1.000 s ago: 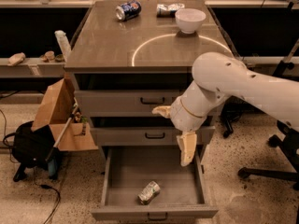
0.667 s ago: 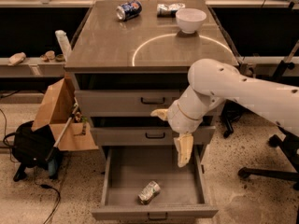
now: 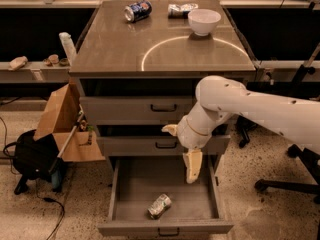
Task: Pick 7up can from bottom drawer and place on counter
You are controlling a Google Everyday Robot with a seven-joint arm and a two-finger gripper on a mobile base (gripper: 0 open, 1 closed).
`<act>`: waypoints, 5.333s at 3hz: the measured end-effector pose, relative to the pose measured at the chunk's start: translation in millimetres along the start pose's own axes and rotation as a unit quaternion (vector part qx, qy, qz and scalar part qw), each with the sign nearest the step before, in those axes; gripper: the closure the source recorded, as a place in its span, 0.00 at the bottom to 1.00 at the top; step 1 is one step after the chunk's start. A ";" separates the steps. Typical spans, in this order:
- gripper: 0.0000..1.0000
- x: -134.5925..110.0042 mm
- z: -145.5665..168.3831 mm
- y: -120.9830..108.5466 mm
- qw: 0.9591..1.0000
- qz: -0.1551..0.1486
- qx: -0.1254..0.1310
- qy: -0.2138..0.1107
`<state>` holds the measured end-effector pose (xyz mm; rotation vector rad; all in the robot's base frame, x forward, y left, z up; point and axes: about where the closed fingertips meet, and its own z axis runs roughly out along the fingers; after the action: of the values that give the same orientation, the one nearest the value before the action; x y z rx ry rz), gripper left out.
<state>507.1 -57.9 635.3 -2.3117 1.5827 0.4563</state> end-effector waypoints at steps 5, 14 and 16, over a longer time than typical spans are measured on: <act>0.00 32.0 90.8 -28.1 0.997 0.065 -0.015 0.036; 0.00 102.5 191.3 -20.0 0.989 0.124 -0.004 0.077; 0.00 112.8 221.4 -14.2 0.993 0.079 -0.032 0.078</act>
Offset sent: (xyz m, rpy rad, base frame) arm 0.0027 0.0054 -0.0612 -0.0344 0.0741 -0.0939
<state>539.1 -55.0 388.5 -2.3288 1.8601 0.3766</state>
